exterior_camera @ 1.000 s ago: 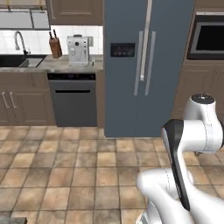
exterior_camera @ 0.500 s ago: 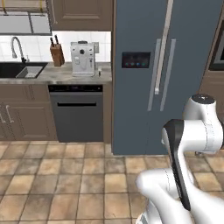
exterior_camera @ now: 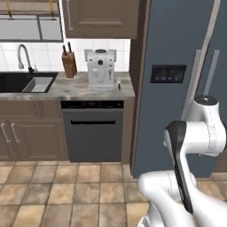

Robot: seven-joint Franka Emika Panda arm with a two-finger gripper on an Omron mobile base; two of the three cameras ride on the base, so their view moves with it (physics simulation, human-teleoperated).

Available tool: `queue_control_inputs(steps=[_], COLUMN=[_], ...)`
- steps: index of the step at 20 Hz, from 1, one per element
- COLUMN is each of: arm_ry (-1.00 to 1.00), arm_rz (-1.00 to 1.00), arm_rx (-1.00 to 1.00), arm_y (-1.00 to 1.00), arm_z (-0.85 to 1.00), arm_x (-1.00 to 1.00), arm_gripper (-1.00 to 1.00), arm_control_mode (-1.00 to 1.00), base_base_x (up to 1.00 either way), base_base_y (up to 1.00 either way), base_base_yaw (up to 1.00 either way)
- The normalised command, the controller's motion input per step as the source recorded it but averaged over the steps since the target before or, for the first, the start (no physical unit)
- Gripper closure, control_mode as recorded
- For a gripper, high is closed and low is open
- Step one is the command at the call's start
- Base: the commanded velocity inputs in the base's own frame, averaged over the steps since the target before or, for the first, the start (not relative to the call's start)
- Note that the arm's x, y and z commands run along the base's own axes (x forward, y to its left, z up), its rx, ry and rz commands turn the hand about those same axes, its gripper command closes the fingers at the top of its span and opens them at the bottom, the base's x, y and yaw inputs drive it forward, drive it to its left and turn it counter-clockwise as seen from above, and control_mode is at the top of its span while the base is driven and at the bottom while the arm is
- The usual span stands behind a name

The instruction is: Take the fork and place it on the left side of the plate. Then take the spoon and place it on the right side of the plate. Make sure they're directly next to the plate.

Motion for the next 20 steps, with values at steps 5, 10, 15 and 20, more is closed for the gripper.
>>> queue_control_inputs(steps=[5,10,15,20], arm_ry=[0.00,0.00,0.00,0.00], arm_rz=[0.00,0.00,0.00,0.00], arm_rx=[0.00,0.00,0.00,0.00], arm_y=[0.00,0.00,0.00,0.00], arm_z=[0.00,0.00,0.00,0.00], arm_x=[0.00,0.00,0.00,0.00], arm_gripper=[-1.00,-1.00,-1.00,-1.00], arm_control_mode=[1.00,1.00,1.00,1.00], base_base_x=[1.00,1.00,1.00,0.93], base_base_y=[0.46,0.36,0.18,0.04], base_base_yaw=[0.00,0.00,0.00,0.00])
